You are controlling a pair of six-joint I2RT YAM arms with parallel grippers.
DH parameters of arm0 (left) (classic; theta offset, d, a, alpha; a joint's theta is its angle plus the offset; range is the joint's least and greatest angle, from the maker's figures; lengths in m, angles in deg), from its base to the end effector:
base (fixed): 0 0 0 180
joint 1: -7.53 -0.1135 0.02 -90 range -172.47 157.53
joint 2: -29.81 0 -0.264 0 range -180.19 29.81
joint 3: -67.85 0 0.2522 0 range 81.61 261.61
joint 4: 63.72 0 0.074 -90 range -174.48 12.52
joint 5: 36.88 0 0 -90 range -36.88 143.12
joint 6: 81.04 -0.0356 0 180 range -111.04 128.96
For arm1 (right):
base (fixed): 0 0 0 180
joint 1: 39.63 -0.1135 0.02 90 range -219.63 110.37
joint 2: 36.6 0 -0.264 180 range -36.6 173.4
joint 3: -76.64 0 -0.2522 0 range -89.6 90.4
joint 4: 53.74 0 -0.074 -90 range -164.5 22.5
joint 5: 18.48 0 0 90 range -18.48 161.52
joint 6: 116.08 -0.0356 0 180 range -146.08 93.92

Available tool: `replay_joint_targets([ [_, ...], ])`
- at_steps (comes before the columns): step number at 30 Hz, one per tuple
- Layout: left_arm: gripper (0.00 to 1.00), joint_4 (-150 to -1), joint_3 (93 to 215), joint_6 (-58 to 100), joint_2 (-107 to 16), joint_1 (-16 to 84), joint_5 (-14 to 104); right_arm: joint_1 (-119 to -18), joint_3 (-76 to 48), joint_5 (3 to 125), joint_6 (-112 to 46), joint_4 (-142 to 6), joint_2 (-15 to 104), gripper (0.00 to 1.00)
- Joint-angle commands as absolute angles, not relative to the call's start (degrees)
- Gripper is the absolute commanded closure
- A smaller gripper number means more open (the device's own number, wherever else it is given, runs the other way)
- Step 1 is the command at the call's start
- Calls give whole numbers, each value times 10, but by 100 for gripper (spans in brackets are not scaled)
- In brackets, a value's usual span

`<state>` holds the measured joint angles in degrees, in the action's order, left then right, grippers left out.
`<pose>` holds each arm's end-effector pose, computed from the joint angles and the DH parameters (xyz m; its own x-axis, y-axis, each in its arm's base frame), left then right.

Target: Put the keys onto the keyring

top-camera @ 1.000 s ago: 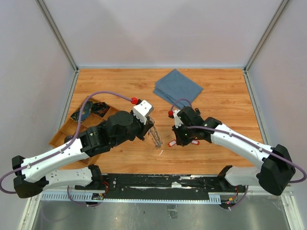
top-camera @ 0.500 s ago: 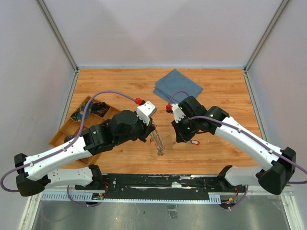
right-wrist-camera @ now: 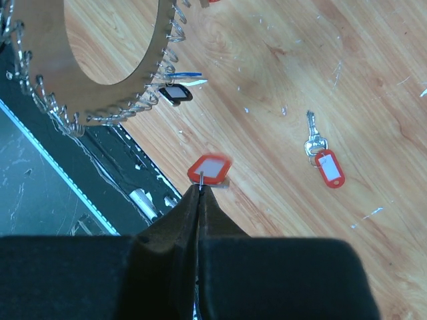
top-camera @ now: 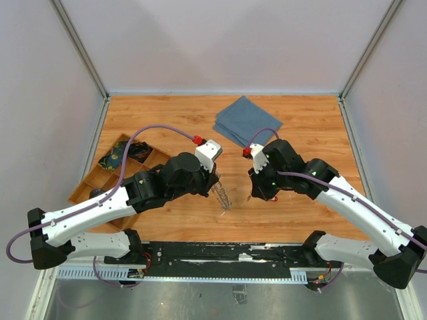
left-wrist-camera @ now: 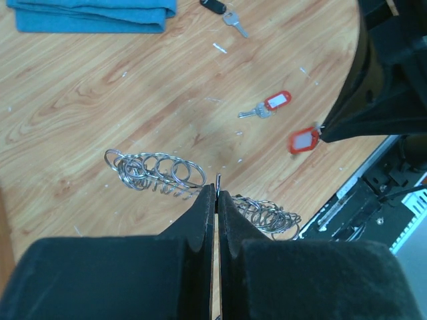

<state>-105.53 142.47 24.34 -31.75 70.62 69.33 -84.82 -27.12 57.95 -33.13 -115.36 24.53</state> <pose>0.1151 -0.2049 0.3506 -0.4076 0.2404 -0.8809 0.6611 0.7432 -0.1031 0.1426 0.1554 0.3316 -0.6060 -0.4408 -0.6621 -0.7346 0.6294 0.2534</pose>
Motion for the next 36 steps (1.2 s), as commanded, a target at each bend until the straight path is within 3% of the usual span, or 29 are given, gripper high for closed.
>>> replay_joint_targets([
  [1, 99, -1002, 1417, 239, -295, 702, 650, -839, -242, 552, -333, -1180, 247, 99],
  [9, 99, -979, 1419, 166, -273, 702, 612, -839, -185, 526, -283, -1165, 225, 99],
  [20, 99, -891, 1429, 41, -250, 708, 668, -840, -167, 497, -269, -1053, 187, 99],
  [29, 99, -845, 1452, -71, -272, 842, 817, -856, -134, 457, -247, -1031, 191, 99],
  [36, 100, -818, 1446, -98, -264, 872, 846, -885, -128, 473, -235, -1023, 195, 100],
])
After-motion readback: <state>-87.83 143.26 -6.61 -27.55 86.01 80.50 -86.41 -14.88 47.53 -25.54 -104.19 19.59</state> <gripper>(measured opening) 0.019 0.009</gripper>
